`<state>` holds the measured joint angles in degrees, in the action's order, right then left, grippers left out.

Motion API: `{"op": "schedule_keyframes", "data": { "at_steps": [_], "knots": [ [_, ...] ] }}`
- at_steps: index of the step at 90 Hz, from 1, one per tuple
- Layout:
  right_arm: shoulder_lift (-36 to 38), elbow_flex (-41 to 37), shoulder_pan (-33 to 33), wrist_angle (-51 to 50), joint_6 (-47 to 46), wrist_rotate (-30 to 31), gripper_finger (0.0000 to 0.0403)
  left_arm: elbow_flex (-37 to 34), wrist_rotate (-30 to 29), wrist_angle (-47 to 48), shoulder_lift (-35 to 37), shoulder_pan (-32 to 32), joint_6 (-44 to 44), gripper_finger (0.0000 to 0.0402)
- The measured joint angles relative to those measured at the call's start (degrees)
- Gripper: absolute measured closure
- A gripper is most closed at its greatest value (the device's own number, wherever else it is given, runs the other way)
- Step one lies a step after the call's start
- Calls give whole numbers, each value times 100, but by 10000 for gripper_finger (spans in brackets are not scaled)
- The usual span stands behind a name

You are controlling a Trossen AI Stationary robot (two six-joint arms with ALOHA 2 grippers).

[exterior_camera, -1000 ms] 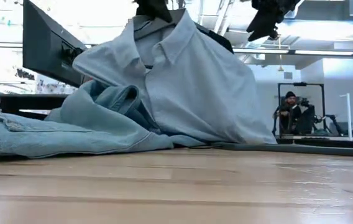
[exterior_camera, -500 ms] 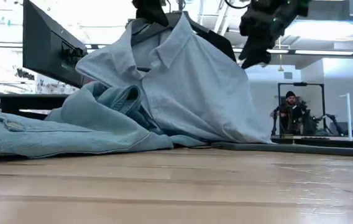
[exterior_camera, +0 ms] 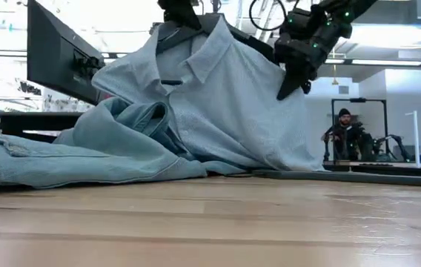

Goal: Hang clothes
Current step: Unhang the blue shirt from the rack

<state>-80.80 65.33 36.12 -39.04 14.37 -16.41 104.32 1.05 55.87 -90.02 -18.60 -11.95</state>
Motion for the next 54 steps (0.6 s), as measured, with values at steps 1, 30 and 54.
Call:
{"op": "schedule_keyframes", "data": {
  "at_steps": [1, 30, 54],
  "knots": [
    [12, -1, 3, -1, 46, 3, 347, 1, 17, 8, 8, -4, -12, 374],
    [489, 5, 834, -487, -355, 730, 392, 2, -2, 629, 609, 29, 160, 374],
    [784, -5, 1933, -666, -167, -248, 399, -2, -349, 994, 1084, 6, 163, 374]
  ]
}}
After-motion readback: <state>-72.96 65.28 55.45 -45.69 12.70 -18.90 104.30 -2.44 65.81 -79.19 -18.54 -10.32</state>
